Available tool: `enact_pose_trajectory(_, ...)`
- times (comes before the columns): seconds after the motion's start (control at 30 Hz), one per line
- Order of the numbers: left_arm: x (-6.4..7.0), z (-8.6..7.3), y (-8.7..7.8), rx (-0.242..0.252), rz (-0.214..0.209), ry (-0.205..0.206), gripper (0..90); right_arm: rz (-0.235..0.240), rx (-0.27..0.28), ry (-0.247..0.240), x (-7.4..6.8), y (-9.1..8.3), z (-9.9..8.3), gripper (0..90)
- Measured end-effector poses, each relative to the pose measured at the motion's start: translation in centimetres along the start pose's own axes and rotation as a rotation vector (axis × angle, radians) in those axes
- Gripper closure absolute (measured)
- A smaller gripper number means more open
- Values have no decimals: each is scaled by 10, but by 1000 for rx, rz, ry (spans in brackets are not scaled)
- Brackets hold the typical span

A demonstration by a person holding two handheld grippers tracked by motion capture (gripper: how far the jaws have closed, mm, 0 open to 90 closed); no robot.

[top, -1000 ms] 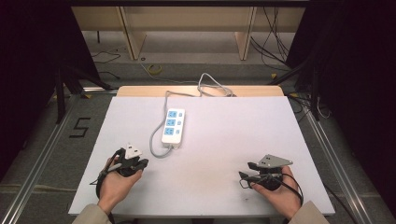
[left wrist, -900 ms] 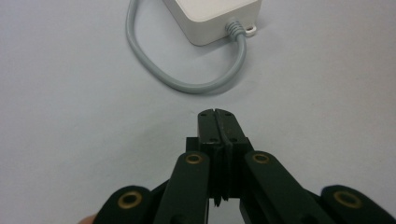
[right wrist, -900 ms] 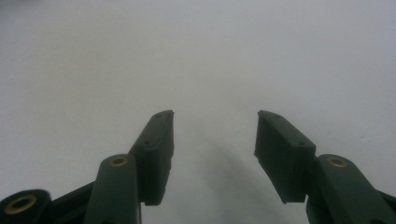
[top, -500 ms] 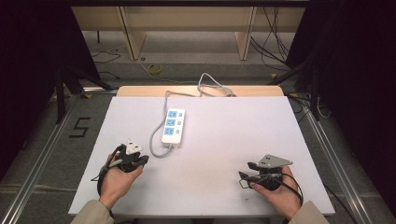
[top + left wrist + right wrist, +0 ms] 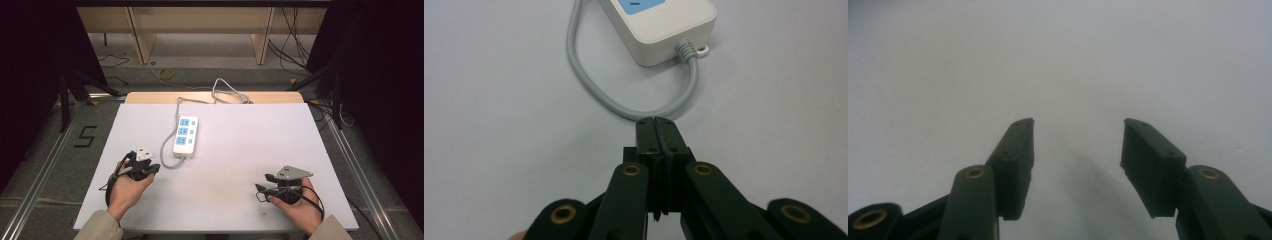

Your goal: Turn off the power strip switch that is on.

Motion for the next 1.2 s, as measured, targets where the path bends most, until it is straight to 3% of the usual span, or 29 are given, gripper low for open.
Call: enact_pose_trajectory(1.2,8,26,12,3,0,17,896,4,-2,2,-1,0,0,472)
Point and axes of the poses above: each handheld gripper's, and its own axes: y roughly forward along the jaws, z roughly out of its top, x roughly to its right, the point moved 2 cm from there along y, roughly forward along the jaws, and after that the axes turned 5 degrees about -y, right-handed, at the moved point
